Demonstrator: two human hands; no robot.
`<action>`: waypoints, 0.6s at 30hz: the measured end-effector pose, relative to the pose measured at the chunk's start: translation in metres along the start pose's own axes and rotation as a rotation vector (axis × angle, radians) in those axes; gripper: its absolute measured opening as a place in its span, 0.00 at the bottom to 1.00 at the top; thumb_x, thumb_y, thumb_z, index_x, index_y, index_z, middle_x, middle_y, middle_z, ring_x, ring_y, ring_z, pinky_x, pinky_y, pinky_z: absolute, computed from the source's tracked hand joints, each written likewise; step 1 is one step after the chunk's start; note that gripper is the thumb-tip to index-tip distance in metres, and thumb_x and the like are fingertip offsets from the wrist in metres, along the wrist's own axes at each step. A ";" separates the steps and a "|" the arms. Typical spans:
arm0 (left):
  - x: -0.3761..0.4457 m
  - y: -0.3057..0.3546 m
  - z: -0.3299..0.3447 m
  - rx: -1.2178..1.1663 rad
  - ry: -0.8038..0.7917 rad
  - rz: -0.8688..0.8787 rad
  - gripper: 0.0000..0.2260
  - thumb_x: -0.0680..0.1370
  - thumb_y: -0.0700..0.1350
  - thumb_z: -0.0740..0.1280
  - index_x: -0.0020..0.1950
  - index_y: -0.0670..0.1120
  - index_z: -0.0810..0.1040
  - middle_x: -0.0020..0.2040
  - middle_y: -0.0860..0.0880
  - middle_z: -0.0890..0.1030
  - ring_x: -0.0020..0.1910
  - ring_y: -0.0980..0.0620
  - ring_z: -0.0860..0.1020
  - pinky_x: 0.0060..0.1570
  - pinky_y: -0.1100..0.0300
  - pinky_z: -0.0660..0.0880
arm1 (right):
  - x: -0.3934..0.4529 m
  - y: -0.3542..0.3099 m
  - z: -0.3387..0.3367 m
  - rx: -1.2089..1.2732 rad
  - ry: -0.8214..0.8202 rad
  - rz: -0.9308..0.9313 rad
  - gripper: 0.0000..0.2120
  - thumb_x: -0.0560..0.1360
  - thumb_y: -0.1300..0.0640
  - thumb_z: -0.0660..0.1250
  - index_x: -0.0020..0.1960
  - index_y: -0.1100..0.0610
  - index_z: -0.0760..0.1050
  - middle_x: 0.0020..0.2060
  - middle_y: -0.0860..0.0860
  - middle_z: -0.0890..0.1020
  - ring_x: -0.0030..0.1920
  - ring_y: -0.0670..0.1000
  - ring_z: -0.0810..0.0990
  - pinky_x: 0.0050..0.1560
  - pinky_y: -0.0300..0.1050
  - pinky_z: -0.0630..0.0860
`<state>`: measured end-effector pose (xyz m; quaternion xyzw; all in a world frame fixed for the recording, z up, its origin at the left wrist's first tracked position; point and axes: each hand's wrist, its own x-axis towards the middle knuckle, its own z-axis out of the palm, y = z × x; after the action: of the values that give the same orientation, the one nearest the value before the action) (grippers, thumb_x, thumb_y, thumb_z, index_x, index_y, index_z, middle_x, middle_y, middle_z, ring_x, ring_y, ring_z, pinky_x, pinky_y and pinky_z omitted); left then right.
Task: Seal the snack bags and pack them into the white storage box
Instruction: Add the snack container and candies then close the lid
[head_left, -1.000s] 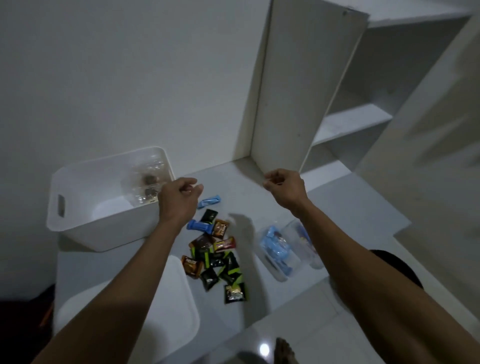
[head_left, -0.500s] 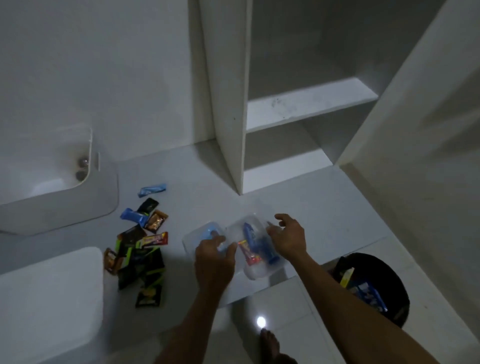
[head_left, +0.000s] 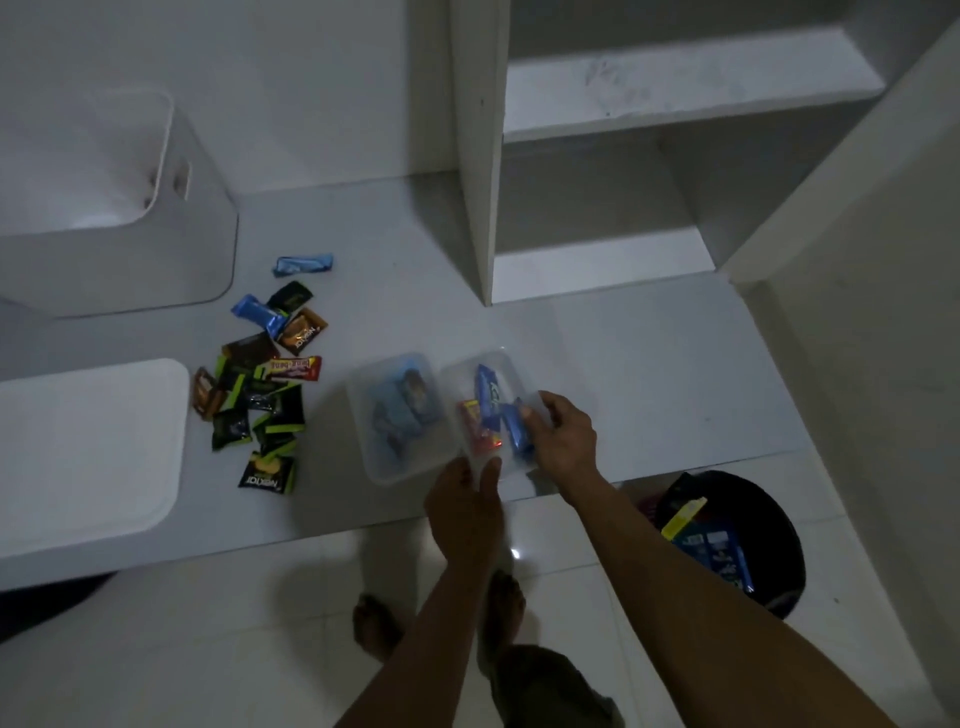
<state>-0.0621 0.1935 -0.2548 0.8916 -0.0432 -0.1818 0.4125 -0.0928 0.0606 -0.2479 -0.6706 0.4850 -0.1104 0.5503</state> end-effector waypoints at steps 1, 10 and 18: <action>-0.001 0.001 0.001 -0.017 0.011 0.009 0.14 0.75 0.55 0.70 0.40 0.45 0.80 0.33 0.50 0.79 0.33 0.51 0.78 0.33 0.60 0.71 | -0.002 0.000 -0.003 0.013 0.002 -0.002 0.13 0.78 0.53 0.69 0.59 0.57 0.77 0.48 0.49 0.80 0.45 0.47 0.80 0.40 0.25 0.74; -0.010 0.054 -0.025 -0.158 0.037 0.208 0.16 0.73 0.49 0.74 0.57 0.45 0.79 0.48 0.56 0.81 0.44 0.56 0.80 0.47 0.61 0.77 | -0.017 -0.044 -0.030 0.131 0.084 -0.076 0.13 0.78 0.55 0.69 0.61 0.56 0.75 0.52 0.49 0.80 0.51 0.49 0.80 0.43 0.31 0.75; 0.027 0.056 -0.088 -0.119 0.095 0.336 0.34 0.71 0.52 0.72 0.73 0.41 0.68 0.59 0.41 0.80 0.55 0.47 0.79 0.55 0.51 0.78 | -0.023 -0.093 0.019 0.179 0.027 -0.120 0.13 0.77 0.56 0.69 0.62 0.53 0.75 0.55 0.49 0.81 0.50 0.49 0.81 0.48 0.38 0.80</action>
<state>-0.0013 0.2136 -0.1685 0.8536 -0.1611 -0.0703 0.4904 -0.0421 0.0837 -0.1673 -0.6453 0.4395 -0.1952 0.5936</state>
